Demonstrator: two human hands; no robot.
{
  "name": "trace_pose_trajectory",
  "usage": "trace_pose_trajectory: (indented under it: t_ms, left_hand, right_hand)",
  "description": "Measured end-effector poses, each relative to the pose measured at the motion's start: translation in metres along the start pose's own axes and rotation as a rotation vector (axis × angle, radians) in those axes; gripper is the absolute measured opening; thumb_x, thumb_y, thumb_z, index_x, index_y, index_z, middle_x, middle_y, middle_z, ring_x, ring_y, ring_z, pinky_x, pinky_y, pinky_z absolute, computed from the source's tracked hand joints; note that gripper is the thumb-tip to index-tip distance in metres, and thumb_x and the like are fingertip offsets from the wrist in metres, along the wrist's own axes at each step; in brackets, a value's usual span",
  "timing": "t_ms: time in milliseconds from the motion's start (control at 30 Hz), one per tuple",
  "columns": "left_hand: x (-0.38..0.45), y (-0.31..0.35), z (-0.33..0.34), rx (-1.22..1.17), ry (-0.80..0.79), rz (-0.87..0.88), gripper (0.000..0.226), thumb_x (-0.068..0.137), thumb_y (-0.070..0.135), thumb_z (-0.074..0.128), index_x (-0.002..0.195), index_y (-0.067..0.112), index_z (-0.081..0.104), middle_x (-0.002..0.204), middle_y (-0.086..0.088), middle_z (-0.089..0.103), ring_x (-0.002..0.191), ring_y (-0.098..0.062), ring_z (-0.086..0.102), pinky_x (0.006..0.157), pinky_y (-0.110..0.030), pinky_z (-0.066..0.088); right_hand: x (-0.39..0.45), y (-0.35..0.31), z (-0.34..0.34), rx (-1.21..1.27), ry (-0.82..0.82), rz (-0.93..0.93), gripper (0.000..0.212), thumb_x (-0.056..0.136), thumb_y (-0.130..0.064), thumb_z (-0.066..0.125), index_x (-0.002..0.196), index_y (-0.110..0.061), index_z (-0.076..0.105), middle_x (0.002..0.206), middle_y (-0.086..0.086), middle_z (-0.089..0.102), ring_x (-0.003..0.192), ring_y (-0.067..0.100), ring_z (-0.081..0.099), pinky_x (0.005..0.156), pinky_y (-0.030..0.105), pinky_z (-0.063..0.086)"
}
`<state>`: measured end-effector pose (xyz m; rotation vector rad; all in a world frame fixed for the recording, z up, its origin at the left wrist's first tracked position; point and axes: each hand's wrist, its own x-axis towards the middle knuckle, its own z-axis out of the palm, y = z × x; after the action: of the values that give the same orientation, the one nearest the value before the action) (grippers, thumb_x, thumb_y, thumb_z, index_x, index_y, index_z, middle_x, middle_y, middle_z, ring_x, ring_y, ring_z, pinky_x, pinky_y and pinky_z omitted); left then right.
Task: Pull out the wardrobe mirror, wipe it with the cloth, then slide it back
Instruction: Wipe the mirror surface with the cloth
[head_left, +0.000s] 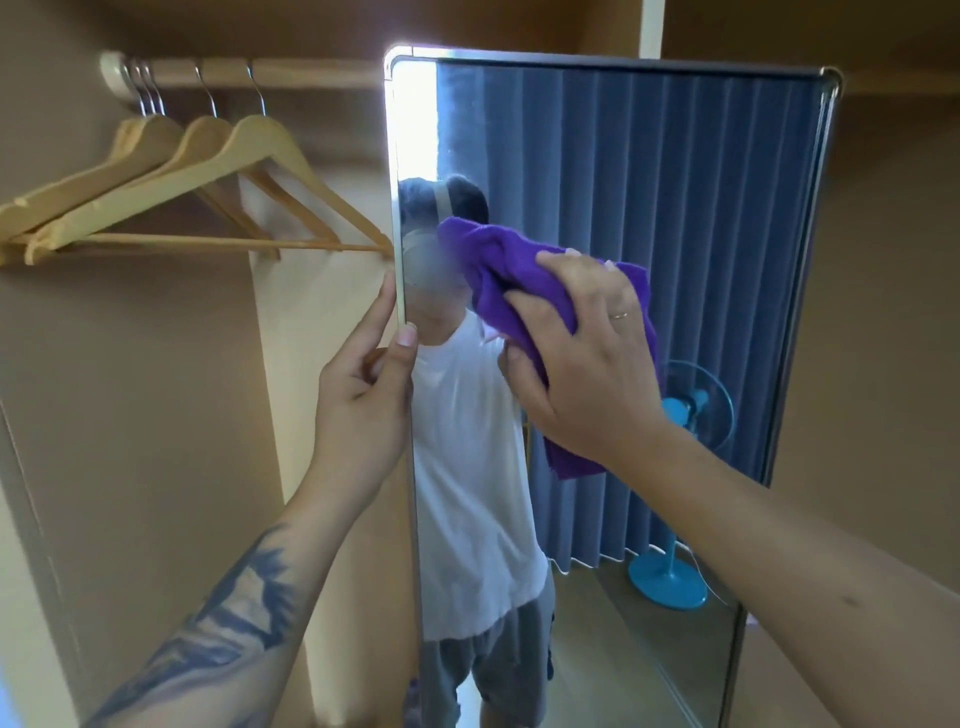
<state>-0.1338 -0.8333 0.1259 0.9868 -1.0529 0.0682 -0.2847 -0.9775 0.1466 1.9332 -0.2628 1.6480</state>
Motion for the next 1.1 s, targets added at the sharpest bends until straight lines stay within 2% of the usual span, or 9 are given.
trace_pose_trajectory:
  t_ms: [133,267,367,500,700,767,867,967,1100]
  left_hand:
    - [-0.003,0.000,0.003,-0.024,0.035,0.016,0.044,0.100,0.040,0.059,0.125,0.076,0.056,0.072,-0.031,0.034,0.073,-0.030,0.034,0.073,-0.038,0.036]
    - [-0.003,-0.006,0.005,-0.018,0.057,0.024,0.043,0.103,0.039,0.059,0.127,0.074,0.056,0.071,-0.014,0.037,0.070,-0.027,0.039,0.067,-0.030,0.042]
    - [-0.003,-0.008,0.005,-0.013,0.072,0.030,0.042,0.104,0.037,0.060,0.128,0.072,0.057,0.072,-0.011,0.038,0.070,-0.026,0.039,0.069,-0.033,0.042]
    - [-0.007,-0.006,0.010,0.000,0.085,0.051,0.041,0.103,0.043,0.057,0.130,0.074,0.053,0.071,-0.011,0.038,0.068,-0.025,0.037,0.071,-0.034,0.042]
    - [-0.010,-0.007,0.011,0.041,0.108,0.074,0.040,0.103,0.047,0.055,0.132,0.075,0.050,0.068,-0.008,0.034,0.067,-0.023,0.034,0.073,-0.036,0.040]
    - [-0.010,-0.006,0.012,0.046,0.119,0.070,0.041,0.104,0.045,0.054,0.131,0.075,0.050,0.069,-0.008,0.035,0.067,-0.023,0.034,0.072,-0.034,0.038]
    - [-0.010,-0.006,0.014,0.065,0.132,0.073,0.043,0.108,0.037,0.053,0.136,0.070,0.051,0.068,-0.005,0.035,0.065,-0.018,0.035,0.069,-0.030,0.040]
    - [-0.010,-0.007,0.014,0.080,0.135,0.085,0.043,0.112,0.028,0.052,0.141,0.060,0.048,0.065,0.001,0.032,0.060,-0.008,0.033,0.060,-0.019,0.040]
    - [-0.008,-0.006,0.013,0.041,0.115,0.051,0.043,0.112,0.025,0.053,0.138,0.059,0.051,0.065,-0.003,0.031,0.063,-0.018,0.029,0.071,-0.035,0.039]
  right_hand:
    - [-0.033,0.041,-0.015,-0.095,-0.135,-0.128,0.056,0.106,-0.050,0.048,0.154,-0.022,0.049,0.165,0.013,0.036,0.155,0.036,0.029,0.129,0.058,0.015]
    - [-0.061,0.080,-0.031,-0.132,-0.175,-0.107,0.055,0.108,-0.050,0.041,0.155,-0.022,0.043,0.165,0.016,0.031,0.154,0.039,0.028,0.129,0.057,0.014]
    - [-0.078,0.108,-0.041,-0.214,-0.126,0.022,0.052,0.105,-0.044,0.048,0.153,-0.024,0.048,0.160,0.019,0.039,0.149,0.040,0.037,0.122,0.057,0.024]
    - [-0.083,0.115,-0.042,-0.300,-0.069,0.268,0.048,0.107,-0.051,0.038,0.152,-0.033,0.041,0.155,0.014,0.030,0.139,0.039,0.038,0.108,0.054,0.026]
    - [-0.052,0.076,-0.026,-0.187,0.054,0.424,0.039,0.105,-0.032,0.049,0.143,-0.022,0.053,0.155,0.008,0.022,0.140,0.031,0.027,0.113,0.058,0.028]
    - [-0.033,0.053,-0.019,-0.119,0.064,0.443,0.040,0.104,-0.030,0.052,0.143,-0.020,0.055,0.157,0.012,0.025,0.140,0.031,0.026,0.114,0.059,0.026]
    - [-0.008,0.017,-0.012,0.003,0.072,0.409,0.042,0.102,-0.028,0.051,0.139,-0.014,0.064,0.152,0.023,0.044,0.138,0.035,0.032,0.112,0.064,0.027]
    - [0.004,-0.014,-0.007,0.117,0.042,0.303,0.045,0.095,-0.022,0.048,0.133,-0.011,0.068,0.145,0.021,0.054,0.135,0.044,0.046,0.111,0.062,0.027]
    - [-0.001,-0.023,-0.001,0.087,0.066,0.119,0.036,0.094,-0.013,0.057,0.127,-0.011,0.073,0.146,0.017,0.060,0.135,0.042,0.054,0.107,0.058,0.035]
